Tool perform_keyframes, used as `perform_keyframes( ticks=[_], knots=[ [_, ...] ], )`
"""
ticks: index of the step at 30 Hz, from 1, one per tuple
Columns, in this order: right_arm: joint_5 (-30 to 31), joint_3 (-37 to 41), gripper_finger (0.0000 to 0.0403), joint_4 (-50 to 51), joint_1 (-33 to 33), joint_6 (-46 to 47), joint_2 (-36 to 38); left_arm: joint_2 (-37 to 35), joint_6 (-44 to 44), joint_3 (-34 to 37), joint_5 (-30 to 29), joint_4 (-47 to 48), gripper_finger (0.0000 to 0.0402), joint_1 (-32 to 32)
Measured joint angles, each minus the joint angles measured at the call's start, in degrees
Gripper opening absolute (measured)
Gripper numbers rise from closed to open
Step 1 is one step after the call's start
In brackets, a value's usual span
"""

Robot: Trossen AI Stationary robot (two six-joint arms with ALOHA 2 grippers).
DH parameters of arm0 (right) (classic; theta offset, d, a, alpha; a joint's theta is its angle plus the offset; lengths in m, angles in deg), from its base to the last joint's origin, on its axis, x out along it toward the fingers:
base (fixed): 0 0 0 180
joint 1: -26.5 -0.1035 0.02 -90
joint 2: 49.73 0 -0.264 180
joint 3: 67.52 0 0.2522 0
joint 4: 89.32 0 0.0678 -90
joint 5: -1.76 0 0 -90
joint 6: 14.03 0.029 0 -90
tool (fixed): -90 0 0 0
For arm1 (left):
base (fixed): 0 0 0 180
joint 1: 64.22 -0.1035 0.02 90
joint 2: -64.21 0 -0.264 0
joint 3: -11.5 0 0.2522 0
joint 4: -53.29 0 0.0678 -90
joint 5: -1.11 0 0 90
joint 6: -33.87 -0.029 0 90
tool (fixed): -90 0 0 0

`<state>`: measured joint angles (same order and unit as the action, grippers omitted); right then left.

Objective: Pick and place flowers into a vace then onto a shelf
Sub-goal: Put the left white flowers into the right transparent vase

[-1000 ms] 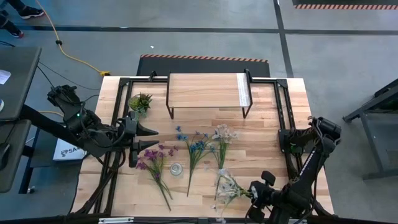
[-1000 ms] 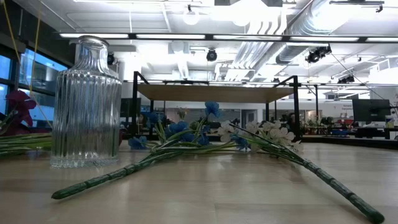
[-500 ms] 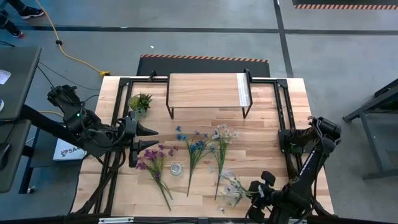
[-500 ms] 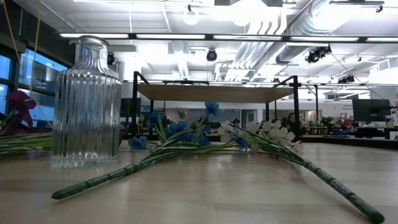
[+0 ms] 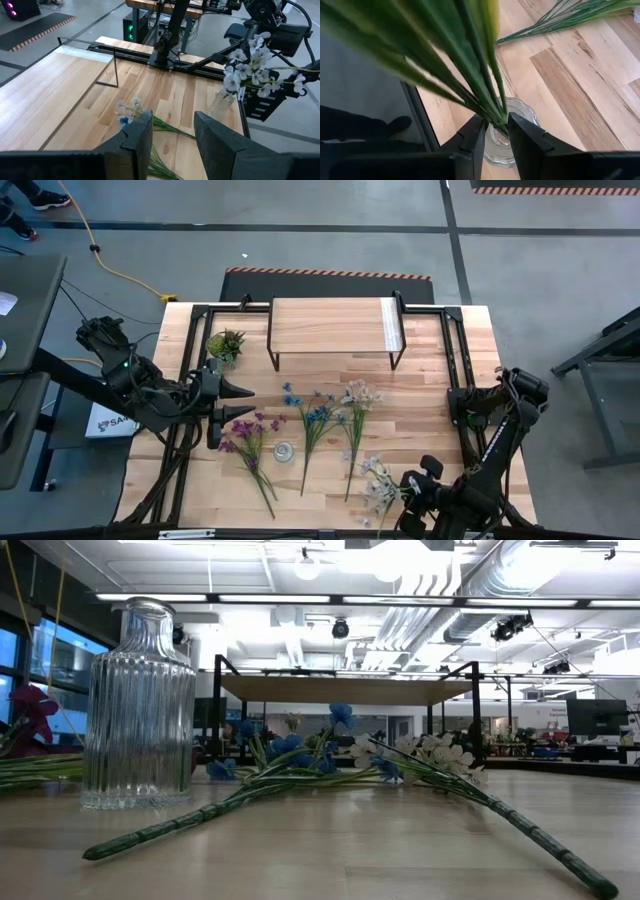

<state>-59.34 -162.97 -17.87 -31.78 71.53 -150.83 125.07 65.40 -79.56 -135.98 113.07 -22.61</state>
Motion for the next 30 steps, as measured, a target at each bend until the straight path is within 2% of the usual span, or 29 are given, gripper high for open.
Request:
perform_keyframes(
  ticks=[10,30],
  knots=[
    [-1.17,0.07,0.0123,0.53,0.15,1.53,-0.02,0.0,-1.24,0.0,-0.09,-0.02,0.0179,-0.01],
    [-2.11,0.13,0.0104,0.37,0.26,1.62,1.75,0.02,-1.29,0.0,-0.11,-0.03,0.0179,-0.01]
  ],
)
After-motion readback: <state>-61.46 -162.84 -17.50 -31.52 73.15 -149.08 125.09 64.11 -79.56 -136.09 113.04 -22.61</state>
